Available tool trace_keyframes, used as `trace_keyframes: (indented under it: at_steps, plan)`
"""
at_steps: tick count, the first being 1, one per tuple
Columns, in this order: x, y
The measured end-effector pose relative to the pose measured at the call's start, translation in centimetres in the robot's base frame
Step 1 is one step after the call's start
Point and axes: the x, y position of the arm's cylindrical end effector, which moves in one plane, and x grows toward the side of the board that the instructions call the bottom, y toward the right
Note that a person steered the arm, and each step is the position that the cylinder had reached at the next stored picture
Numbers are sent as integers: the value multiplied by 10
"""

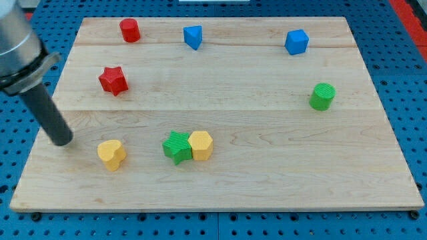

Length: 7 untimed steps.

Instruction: Move the yellow heart closer to the green star

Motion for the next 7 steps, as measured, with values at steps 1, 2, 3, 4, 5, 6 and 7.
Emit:
trace_keyframes:
  at_steps: [1, 2, 3, 4, 5, 6, 7]
  plan:
    - [33, 21]
    - [35, 86]
    - [35, 117]
    - [35, 121]
    - [34, 122]
    - [34, 126]
    - [34, 113]
